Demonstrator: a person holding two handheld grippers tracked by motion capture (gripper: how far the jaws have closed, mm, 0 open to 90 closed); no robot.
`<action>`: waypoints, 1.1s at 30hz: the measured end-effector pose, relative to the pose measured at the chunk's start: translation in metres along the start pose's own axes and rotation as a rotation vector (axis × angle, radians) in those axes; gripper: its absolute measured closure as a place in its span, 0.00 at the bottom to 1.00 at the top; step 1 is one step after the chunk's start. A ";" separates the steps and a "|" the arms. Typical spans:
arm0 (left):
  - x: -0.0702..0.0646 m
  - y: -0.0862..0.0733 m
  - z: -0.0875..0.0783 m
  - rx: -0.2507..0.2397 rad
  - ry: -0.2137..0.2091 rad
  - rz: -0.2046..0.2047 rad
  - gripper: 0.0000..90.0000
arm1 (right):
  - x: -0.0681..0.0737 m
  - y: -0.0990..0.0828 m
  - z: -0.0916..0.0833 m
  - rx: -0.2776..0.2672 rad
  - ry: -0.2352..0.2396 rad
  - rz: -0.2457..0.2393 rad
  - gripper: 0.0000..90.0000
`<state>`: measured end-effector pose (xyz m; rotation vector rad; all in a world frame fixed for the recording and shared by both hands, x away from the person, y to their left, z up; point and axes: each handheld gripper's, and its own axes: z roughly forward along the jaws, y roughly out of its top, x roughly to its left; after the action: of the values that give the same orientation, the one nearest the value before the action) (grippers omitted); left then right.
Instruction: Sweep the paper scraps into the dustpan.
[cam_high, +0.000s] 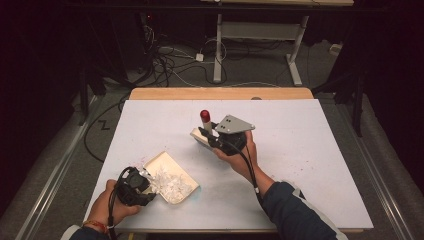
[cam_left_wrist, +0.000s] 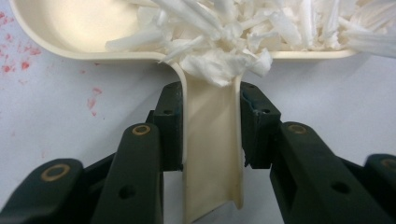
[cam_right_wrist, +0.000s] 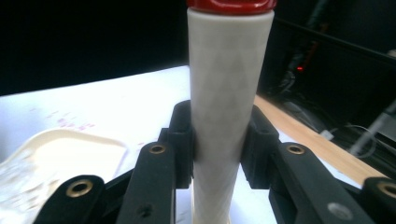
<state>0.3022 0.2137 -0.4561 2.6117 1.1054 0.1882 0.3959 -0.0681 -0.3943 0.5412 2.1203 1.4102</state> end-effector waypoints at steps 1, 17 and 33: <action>0.000 0.000 0.000 -0.002 0.001 -0.002 0.71 | 0.004 0.001 0.001 0.001 0.018 -0.009 0.78; -0.002 0.010 0.002 0.000 0.009 0.002 0.71 | 0.053 0.022 -0.020 -0.054 0.264 -0.038 0.78; 0.001 0.000 -0.003 -0.004 0.010 -0.008 0.71 | 0.021 0.015 -0.030 -0.076 0.116 0.032 0.78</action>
<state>0.3021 0.2154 -0.4529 2.6050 1.1177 0.2011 0.3614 -0.0720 -0.3750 0.4757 2.1463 1.5673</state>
